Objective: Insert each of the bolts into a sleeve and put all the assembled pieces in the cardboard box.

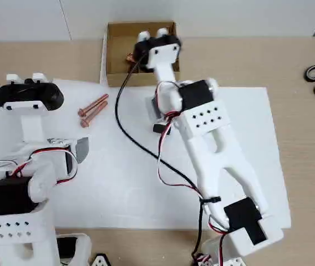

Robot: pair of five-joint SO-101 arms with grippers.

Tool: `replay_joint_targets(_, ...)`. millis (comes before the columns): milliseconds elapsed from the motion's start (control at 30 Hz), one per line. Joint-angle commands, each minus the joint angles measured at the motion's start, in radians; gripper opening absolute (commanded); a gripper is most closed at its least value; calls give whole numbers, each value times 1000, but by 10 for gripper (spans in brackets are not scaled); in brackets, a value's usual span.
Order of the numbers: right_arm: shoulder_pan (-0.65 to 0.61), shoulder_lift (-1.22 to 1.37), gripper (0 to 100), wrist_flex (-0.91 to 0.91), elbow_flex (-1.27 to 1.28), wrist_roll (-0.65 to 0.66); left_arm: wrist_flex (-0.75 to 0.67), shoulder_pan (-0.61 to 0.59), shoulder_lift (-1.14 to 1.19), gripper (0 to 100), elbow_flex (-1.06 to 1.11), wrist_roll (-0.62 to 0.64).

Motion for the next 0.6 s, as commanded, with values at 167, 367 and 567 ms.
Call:
replay_joint_targets(167, -44, 137, 146, 19, -38, 230, 3, -5, -14, 239, -4, -2)
replay_joint_targets(367, -38, 219, 146, 12, -40, 400, 3, -5, -14, 239, -4, -2)
replay_joint_targets(567, -15, 286, 145, -21, -41, 511, 3, -6, -14, 239, -4, -2)
